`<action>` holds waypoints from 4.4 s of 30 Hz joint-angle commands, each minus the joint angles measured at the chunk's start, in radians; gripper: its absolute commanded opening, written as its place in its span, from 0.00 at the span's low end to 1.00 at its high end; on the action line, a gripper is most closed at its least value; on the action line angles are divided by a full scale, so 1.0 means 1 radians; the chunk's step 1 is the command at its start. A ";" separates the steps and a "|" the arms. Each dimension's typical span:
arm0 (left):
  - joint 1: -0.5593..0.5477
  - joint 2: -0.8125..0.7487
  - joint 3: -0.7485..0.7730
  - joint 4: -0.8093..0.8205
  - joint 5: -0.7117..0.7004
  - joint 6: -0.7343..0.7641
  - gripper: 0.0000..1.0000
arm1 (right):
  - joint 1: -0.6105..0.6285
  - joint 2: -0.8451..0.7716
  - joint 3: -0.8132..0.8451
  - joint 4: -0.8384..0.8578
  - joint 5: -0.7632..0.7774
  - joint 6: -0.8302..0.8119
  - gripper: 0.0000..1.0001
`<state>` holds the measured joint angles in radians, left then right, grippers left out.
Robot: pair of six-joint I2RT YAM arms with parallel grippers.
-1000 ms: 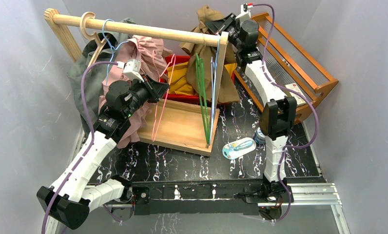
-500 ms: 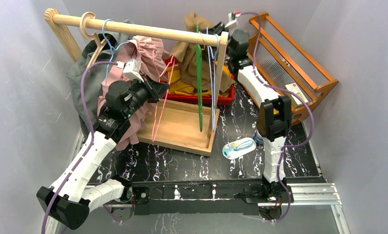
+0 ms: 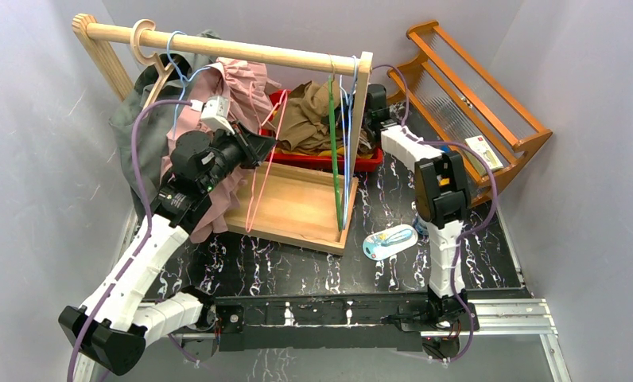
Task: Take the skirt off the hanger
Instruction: Place the skirt in the bin, then place the hanger at the clothesline, then pick up the hanger from the clothesline.
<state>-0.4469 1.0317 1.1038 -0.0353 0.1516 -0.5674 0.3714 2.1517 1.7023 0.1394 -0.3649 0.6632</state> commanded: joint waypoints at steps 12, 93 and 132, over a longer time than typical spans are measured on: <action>0.005 0.043 0.236 -0.182 0.119 -0.035 0.00 | -0.012 0.136 0.191 -0.308 -0.054 -0.125 0.30; -0.267 0.219 0.413 -0.179 -0.096 0.068 0.49 | -0.214 -0.572 -0.385 -0.266 -0.173 -0.225 0.98; -0.172 0.444 1.182 -1.031 -0.654 0.465 0.98 | -0.229 -0.592 -0.408 -0.267 -0.296 -0.291 0.98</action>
<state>-0.6937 1.4162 2.2139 -0.9859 -0.5411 -0.1215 0.1497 1.5967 1.2785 -0.1574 -0.6209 0.3882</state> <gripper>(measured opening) 0.983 0.983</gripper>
